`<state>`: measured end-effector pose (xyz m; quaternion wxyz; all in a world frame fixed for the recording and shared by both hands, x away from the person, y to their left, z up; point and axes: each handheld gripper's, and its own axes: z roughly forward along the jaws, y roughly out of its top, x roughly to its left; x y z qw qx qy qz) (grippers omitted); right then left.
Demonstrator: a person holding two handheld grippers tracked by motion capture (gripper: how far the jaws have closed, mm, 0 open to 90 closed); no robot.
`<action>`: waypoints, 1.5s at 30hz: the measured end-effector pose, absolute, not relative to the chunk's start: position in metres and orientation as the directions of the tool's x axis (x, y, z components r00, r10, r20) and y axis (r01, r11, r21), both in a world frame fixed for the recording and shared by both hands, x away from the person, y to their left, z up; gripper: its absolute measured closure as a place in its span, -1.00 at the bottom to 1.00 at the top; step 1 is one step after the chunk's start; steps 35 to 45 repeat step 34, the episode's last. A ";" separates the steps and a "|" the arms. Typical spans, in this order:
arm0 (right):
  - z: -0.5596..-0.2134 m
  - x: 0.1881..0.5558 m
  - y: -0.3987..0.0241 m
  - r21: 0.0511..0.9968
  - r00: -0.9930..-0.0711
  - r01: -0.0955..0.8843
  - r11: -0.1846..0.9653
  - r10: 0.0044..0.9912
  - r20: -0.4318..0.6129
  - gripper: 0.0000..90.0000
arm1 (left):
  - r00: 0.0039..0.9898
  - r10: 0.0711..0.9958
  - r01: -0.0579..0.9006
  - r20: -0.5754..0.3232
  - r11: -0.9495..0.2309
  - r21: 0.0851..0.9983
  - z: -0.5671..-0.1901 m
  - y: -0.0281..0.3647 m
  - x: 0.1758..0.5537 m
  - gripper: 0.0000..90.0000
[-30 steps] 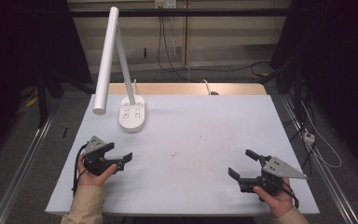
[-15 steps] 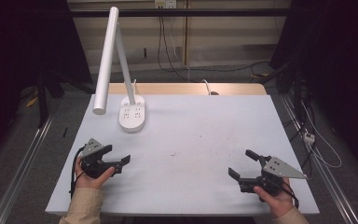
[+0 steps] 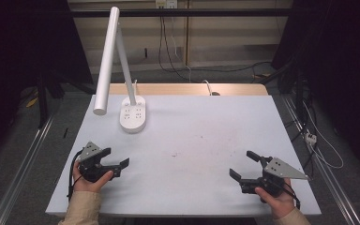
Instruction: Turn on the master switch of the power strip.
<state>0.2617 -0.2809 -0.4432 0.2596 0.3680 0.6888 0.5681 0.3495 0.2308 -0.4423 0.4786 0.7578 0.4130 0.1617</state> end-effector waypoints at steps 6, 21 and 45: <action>-0.443 0.262 -0.281 0.974 -0.594 0.212 0.082 0.802 0.062 -0.84 | 0.606 0.781 0.471 -0.153 -0.198 0.860 -0.443 0.232 0.347 -0.77; -0.444 0.262 -0.281 0.973 -0.597 0.212 0.090 0.800 0.056 -0.84 | 0.612 0.776 0.454 -0.149 -0.191 0.870 -0.442 0.233 0.343 -0.85; -0.444 0.261 -0.282 0.973 -0.596 0.211 0.093 0.802 0.052 -0.84 | 0.606 0.780 0.459 -0.157 -0.182 0.870 -0.442 0.233 0.345 -0.86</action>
